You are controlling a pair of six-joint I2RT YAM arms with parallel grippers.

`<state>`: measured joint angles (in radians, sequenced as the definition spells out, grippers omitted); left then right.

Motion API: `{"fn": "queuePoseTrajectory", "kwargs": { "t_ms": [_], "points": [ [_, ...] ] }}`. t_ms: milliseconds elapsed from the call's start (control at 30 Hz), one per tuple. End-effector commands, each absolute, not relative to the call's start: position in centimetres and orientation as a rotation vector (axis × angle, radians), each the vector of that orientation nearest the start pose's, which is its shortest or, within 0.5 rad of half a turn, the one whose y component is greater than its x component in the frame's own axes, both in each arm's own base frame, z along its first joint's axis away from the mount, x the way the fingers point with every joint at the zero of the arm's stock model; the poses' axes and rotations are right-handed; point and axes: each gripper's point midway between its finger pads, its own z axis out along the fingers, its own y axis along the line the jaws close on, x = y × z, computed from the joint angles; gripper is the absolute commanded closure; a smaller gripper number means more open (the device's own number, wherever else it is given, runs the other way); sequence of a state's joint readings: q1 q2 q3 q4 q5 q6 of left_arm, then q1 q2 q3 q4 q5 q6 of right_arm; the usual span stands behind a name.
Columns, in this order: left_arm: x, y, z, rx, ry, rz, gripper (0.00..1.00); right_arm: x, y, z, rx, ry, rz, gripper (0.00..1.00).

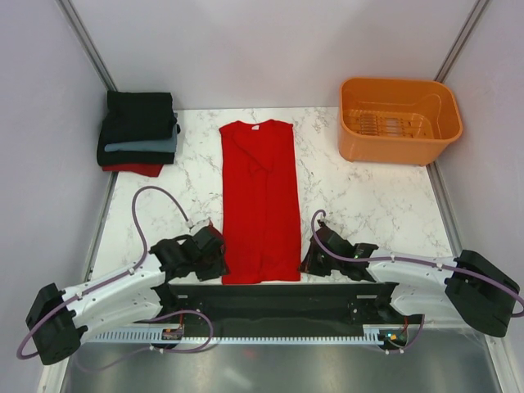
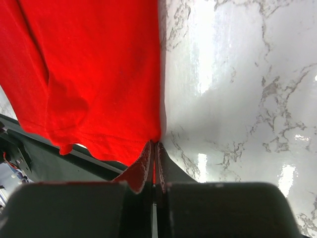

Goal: Fold and stack the t-shirts
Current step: Fold the tshirt

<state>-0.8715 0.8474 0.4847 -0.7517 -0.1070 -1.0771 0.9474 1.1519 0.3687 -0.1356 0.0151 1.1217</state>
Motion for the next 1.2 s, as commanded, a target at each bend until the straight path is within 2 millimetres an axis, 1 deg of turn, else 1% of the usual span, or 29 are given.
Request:
{"fn": "queuePoseTrajectory", "kwargs": {
  "t_ms": [0, 67, 333, 600, 633, 733, 967, 1033, 1100, 1167],
  "points": [
    [10.7, -14.4, 3.5, -0.421, 2.743, -0.33, 0.54, 12.5, 23.2, 0.7, 0.228, 2.69, 0.736, 0.99],
    [10.5, -14.3, 2.9, -0.427, 2.75, -0.32, 0.54, 12.5, 23.2, 0.7, 0.225, 2.692, 0.735, 1.0],
    [10.6, -14.6, 2.0, -0.444, 2.73, -0.371, 0.56, 12.3, 23.2, 1.0, 0.221, 2.69, 0.754, 1.0],
    [11.4, -15.1, 2.1, -0.448, 2.698, -0.392, 0.61, 12.3, 23.1, 1.2, 0.222, 2.689, 0.753, 1.0],
    [11.4, -15.1, 2.1, -0.446, 2.695, -0.397, 0.65, 12.3, 23.1, 1.2, 0.222, 2.69, 0.751, 1.0],
    [11.6, -15.3, 2.1, -0.441, 2.686, -0.405, 0.72, 12.4, 23.1, 1.1, 0.223, 2.692, 0.744, 1.0],
    [11.9, -15.9, 2.2, -0.423, 2.681, -0.426, 0.82, 12.5, 23.2, 1.1, 0.218, 2.693, 0.738, 1.0],
    [11.9, -15.9, 2.1, -0.416, 2.68, -0.432, 0.9, 12.4, 23.1, 1.0, 0.217, 2.696, 0.736, 1.0],
    [12.0, -16.2, 2.2, -0.403, 2.679, -0.447, 0.97, 12.4, 23.2, 1.1, 0.214, 2.694, 0.743, 1.0],
    [11.8, -16.3, 2.3, -0.396, 2.686, -0.46, 0.98, 12.3, 23.1, 1.1, 0.212, 2.699, 0.736, 1.0]
  ]
}}
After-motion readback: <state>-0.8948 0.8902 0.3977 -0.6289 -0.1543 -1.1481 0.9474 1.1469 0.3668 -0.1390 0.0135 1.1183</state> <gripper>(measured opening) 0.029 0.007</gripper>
